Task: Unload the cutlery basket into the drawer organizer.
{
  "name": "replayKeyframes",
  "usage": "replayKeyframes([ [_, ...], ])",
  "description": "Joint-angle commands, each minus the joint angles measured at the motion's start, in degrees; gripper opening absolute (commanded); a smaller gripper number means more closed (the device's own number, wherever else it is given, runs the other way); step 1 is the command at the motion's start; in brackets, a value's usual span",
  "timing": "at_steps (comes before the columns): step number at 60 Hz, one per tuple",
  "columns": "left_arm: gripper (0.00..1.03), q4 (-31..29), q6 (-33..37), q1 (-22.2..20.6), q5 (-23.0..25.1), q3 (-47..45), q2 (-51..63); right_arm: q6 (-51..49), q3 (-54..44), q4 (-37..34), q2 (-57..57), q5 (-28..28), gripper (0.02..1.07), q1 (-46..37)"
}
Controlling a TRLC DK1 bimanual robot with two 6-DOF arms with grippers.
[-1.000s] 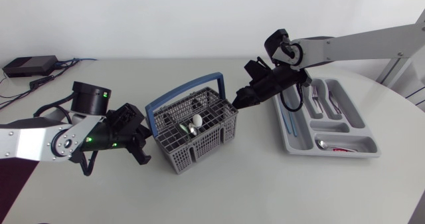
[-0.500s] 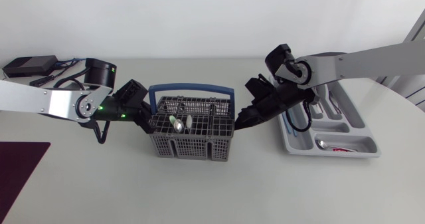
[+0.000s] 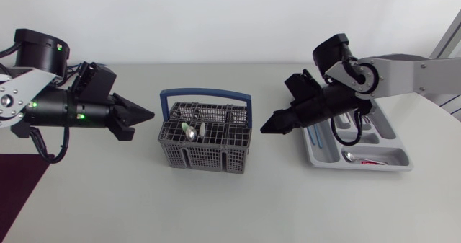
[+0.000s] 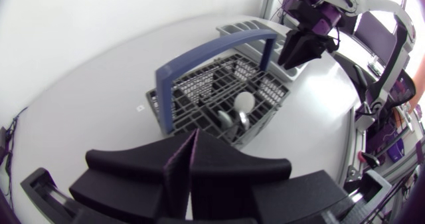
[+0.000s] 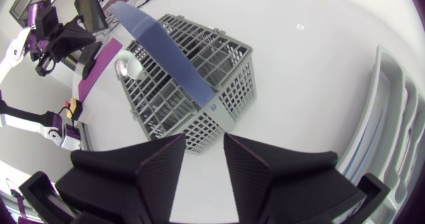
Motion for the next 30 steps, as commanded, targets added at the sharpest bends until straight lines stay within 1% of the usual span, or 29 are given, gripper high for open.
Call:
replayKeyframes([
  [1, 0.22, -2.4, -7.8, -2.8, 0.7, 2.0, -0.1, 0.2, -2.1, -1.1, -2.0, 0.1, 0.75, 0.2],
  [5, 0.23, -4.3, -11.1, -3.9, 0.8, 4.1, 1.8, 0.5, -2.9, -1.2, -3.1, 0.0, 0.75, 0.5],
  [7, 0.23, -6.1, -12.7, -4.8, 0.8, 5.9, 3.7, 0.6, -3.2, -1.2, -3.4, 0.0, 0.75, 0.6],
  [9, 0.23, -6.7, -14.2, -4.9, 0.8, 6.8, 4.8, 0.7, -3.5, -1.2, -3.7, 0.0, 0.75, 0.7],
  [11, 0.29, -8.9, -16.3, -5.2, 0.9, 9.3, 7.7, 0.7, -3.9, -1.2, -4.1, 0.0, 0.75, 0.7],
  [12, 0.29, -8.9, -16.3, -5.2, 0.9, 9.4, 7.7, 0.7, -3.9, -1.2, -4.2, -0.1, 0.75, 0.7],
  [13, 0.31, -10.3, -17.3, -5.8, 0.9, 10.7, 9.4, 0.7, -4.2, -1.3, -4.5, -0.1, 0.75, 0.7],
  [16, 0.35, -11.7, -18.8, -5.9, 0.9, 12.5, 11.8, 0.6, -4.6, -1.6, -5.2, -0.1, 0.75, 0.7],
  [19, 0.36, -12.9, -19.9, -6.4, 0.8, 13.9, 13.5, 0.7, -4.7, -1.8, -5.9, -0.2, 0.75, 0.8],
  [23, 0.37, -13.6, -22.2, -6.5, -0.1, 15.5, 15.5, 0.7, -4.8, -2.4, -6.7, -0.3, 0.75, 0.8],
  [30, 0.37, -16.1, -24.8, -7.9, -1.1, 17.9, 17.5, 1.1, -5.0, -2.8, -7.7, -0.4, 0.75, 1.1],
])
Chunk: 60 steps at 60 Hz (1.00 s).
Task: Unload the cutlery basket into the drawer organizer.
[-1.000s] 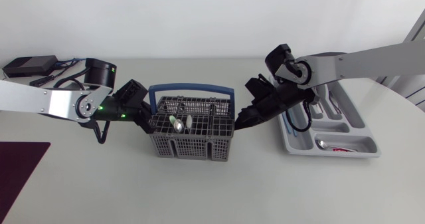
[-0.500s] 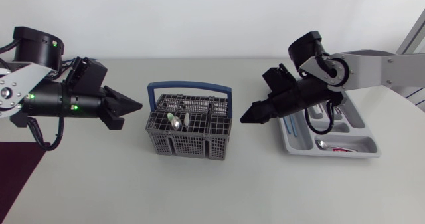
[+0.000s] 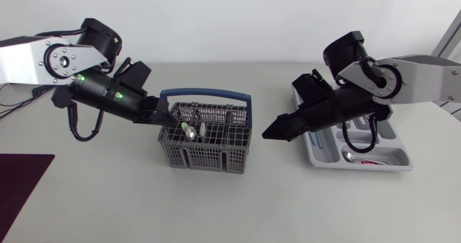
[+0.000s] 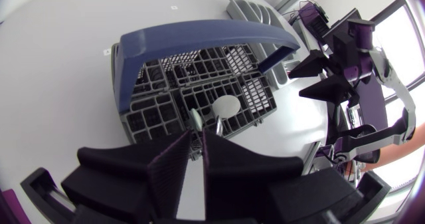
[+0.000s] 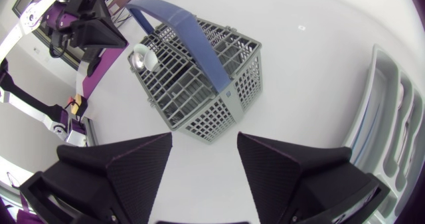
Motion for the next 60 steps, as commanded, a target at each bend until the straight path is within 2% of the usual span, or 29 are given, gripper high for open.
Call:
replayKeyframes([
  [1, 0.37, -1.3, -3.5, -1.1, -0.7, 2.4, 1.4, 1.1, -1.3, -0.7, -1.4, -0.2, 0.75, 0.8],
  [9, 0.37, -1.4, -7.1, -3.4, -4.5, 2.6, 2.0, 1.5, -1.3, -0.9, -2.0, -0.3, 0.75, 1.4],
  [14, 0.43, -1.3, -8.0, -4.3, -7.0, 3.0, 2.7, 1.7, -1.3, -0.9, -2.2, -0.3, 0.75, 1.9],
  [19, 0.46, -1.4, -8.2, -4.3, -7.1, 3.6, 3.3, 1.7, -1.2, -0.9, -2.2, -0.3, 0.75, 2.0],
  [30, 0.46, -1.6, -8.9, -5.0, -9.1, 5.5, 4.1, 1.7, -1.1, -1.2, -2.4, -0.4, 0.75, 2.1],
  [60, 0.45, -3.5, -10.0, -7.0, -10.7, 8.5, 8.1, 0.8, -1.2, -1.2, -2.2, -0.6, 0.75, 1.2],
])
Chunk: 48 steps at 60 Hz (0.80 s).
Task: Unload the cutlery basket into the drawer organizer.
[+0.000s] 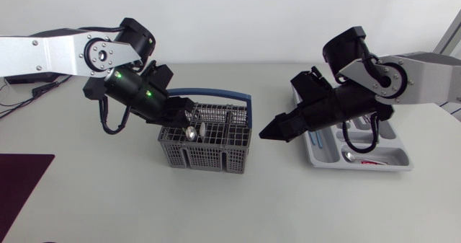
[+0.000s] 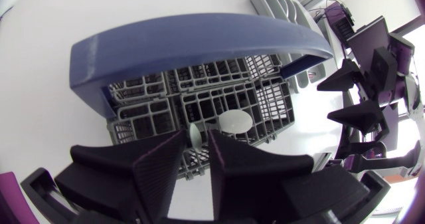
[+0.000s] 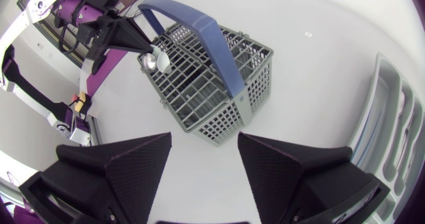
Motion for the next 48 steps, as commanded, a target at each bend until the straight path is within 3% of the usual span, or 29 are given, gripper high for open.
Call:
replayKeyframes([
  [1, 0.43, -1.0, -1.3, -0.4, -0.3, 1.8, 1.0, 0.6, -1.2, -0.9, -0.5, -0.4, 0.75, -0.4],
  [19, 0.2, -1.2, -1.4, -0.7, -0.3, 2.0, 1.9, 0.6, -1.6, -0.8, -0.3, -0.4, 0.75, -0.3],
  [48, 0.17, -4.2, -1.1, 0.1, -0.1, 3.6, -2.3, 0.9, -2.2, -0.9, -1.7, -0.4, 0.75, 0.2],
])
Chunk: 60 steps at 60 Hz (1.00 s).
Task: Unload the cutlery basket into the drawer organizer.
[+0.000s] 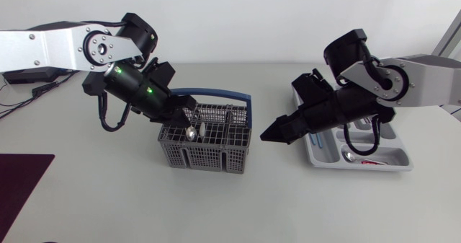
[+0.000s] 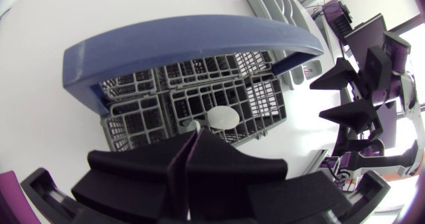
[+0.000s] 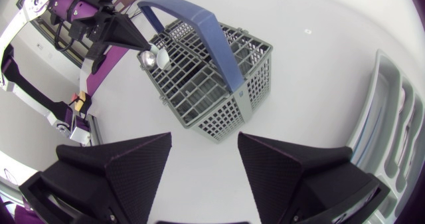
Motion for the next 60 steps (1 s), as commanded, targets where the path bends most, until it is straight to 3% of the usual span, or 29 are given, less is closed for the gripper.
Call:
replayKeyframes([
  [1, 0.17, -1.4, -1.0, 1.1, -0.1, 1.8, -2.4, 1.0, -1.1, -0.9, -1.3, -0.4, 0.75, 0.5],
  [11, 0.17, -2.2, -0.3, 2.4, 0.2, 1.5, -4.4, 1.7, -0.4, -0.9, -1.7, -0.3, 0.75, 1.8],
  [32, 0.18, -2.2, 1.4, 6.8, 7.7, -1.3, -8.9, 2.2, -0.3, -0.4, -3.7, 1.4, 0.75, 5.4],
  [43, 0.18, -2.1, 2.1, 8.5, 9.5, -1.9, -13.1, 1.0, -1.1, 0.7, -6.8, 2.9, 0.82, 7.4],
  [60, 0.17, -4.9, 3.3, 6.9, 9.5, 1.8, -17.9, -4.0, -5.0, 5.0, -15.4, 9.3, 0.92, 12.1],
])
